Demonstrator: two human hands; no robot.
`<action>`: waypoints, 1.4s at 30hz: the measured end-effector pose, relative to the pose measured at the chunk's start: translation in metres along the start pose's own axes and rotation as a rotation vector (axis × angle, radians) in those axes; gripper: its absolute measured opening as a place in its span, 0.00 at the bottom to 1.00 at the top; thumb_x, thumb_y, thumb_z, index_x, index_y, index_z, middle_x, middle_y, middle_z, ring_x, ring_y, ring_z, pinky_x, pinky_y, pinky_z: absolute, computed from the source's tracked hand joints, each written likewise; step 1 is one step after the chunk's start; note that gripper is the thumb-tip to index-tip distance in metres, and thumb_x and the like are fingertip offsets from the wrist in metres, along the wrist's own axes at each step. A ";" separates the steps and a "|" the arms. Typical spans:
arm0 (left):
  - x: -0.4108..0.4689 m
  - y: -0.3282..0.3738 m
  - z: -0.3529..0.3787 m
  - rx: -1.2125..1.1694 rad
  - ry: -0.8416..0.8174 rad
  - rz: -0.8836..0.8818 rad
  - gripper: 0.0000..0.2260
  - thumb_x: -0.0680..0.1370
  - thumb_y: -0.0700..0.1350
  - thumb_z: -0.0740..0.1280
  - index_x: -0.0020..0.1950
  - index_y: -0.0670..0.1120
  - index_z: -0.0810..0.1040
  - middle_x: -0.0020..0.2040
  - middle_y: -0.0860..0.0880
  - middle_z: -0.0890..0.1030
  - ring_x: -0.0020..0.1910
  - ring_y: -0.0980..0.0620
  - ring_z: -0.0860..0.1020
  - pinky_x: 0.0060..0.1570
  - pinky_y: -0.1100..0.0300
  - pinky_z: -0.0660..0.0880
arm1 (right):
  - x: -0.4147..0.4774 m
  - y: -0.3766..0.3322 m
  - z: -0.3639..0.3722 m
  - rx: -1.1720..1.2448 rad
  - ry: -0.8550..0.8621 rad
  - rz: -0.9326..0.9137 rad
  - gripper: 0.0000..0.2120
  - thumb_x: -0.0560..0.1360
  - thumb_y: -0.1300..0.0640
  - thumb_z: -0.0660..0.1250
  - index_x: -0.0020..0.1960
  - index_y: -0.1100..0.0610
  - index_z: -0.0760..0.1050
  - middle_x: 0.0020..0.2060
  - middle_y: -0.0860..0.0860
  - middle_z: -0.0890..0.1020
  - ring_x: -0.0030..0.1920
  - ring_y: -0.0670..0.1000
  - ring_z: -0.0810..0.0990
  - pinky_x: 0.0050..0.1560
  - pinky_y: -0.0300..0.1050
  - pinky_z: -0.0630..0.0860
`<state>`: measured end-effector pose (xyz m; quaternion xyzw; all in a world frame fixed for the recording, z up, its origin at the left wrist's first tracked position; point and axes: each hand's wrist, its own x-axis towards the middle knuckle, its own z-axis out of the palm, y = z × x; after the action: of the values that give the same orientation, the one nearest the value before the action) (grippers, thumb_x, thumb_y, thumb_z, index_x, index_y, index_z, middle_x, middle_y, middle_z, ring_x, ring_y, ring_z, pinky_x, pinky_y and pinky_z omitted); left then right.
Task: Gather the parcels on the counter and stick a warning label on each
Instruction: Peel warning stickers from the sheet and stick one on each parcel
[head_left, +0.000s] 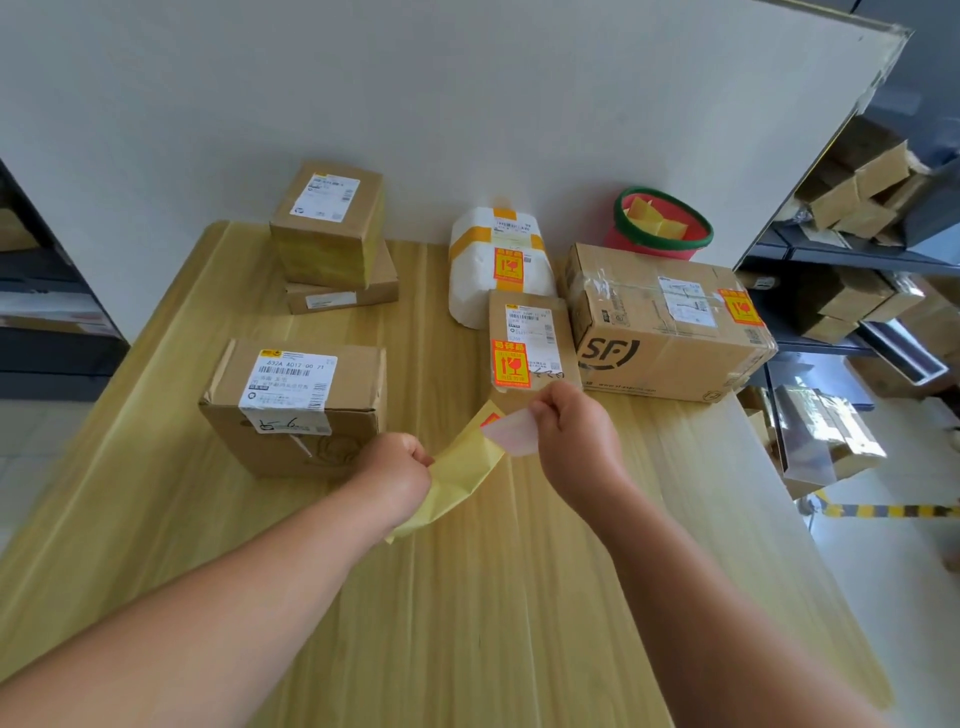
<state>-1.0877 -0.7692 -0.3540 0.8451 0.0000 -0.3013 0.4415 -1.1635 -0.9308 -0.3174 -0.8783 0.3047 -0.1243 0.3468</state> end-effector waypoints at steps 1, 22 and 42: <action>0.001 0.000 -0.001 0.011 -0.011 0.010 0.11 0.70 0.32 0.61 0.34 0.46 0.77 0.37 0.45 0.79 0.41 0.43 0.79 0.38 0.57 0.73 | 0.001 -0.003 0.000 -0.010 0.007 -0.009 0.09 0.79 0.57 0.58 0.40 0.51 0.70 0.34 0.45 0.74 0.34 0.43 0.71 0.30 0.41 0.63; 0.004 0.008 -0.011 0.142 -0.114 0.089 0.09 0.69 0.34 0.63 0.35 0.46 0.77 0.35 0.48 0.79 0.39 0.46 0.78 0.38 0.58 0.75 | 0.014 -0.015 -0.029 -0.122 0.002 0.032 0.08 0.80 0.58 0.55 0.49 0.56 0.72 0.40 0.51 0.75 0.41 0.53 0.73 0.38 0.45 0.69; -0.017 0.022 -0.027 -0.040 -0.130 0.190 0.06 0.74 0.45 0.70 0.50 0.48 0.78 0.48 0.50 0.79 0.46 0.50 0.78 0.45 0.60 0.71 | 0.009 -0.030 -0.013 0.067 0.112 -0.056 0.08 0.78 0.57 0.59 0.40 0.51 0.71 0.35 0.46 0.76 0.36 0.47 0.72 0.33 0.42 0.65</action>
<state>-1.0821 -0.7583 -0.3172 0.8110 -0.1026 -0.3124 0.4840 -1.1487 -0.9261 -0.2879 -0.8660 0.2946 -0.1932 0.3549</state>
